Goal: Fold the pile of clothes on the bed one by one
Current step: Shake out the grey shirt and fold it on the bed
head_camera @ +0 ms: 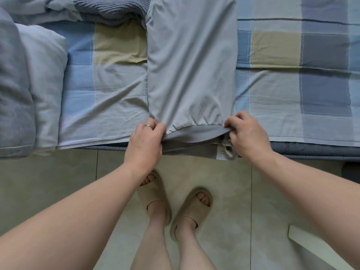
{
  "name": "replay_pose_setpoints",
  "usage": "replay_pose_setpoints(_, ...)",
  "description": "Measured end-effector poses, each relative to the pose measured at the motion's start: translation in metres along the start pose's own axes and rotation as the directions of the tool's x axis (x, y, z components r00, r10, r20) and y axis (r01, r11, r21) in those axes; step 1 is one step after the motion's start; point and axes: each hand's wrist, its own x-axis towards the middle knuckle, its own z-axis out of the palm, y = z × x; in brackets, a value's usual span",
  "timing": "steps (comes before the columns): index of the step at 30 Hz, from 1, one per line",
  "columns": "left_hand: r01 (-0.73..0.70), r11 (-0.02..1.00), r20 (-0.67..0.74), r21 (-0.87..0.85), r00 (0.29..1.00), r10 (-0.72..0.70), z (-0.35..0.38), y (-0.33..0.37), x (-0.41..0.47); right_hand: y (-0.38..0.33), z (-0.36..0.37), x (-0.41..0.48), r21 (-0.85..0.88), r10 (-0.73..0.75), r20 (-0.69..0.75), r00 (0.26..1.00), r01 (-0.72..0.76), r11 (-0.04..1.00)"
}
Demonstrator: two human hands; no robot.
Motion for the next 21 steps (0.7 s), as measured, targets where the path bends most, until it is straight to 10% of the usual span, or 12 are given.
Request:
replay_pose_setpoints(4, -0.069, 0.996, 0.013, 0.062, 0.998, 0.068, -0.002, -0.003, -0.012, 0.016, -0.014, -0.016, 0.023, -0.097, -0.070, 0.993, 0.099, 0.995)
replay_pose_setpoints(14, -0.098, 0.947, 0.332, 0.305, 0.943, -0.010, -0.015, 0.003, -0.019, 0.012, -0.008, -0.037, -0.195, -0.119, 0.332, 0.936, 0.191, 0.962)
replay_pose_setpoints(21, -0.168, 0.973, -0.114, 0.158, 0.976, 0.187, 0.002, 0.014, 0.018, -0.031, 0.007, -0.006, -0.092, -0.244, -0.200, 0.949, 0.230, 0.969)
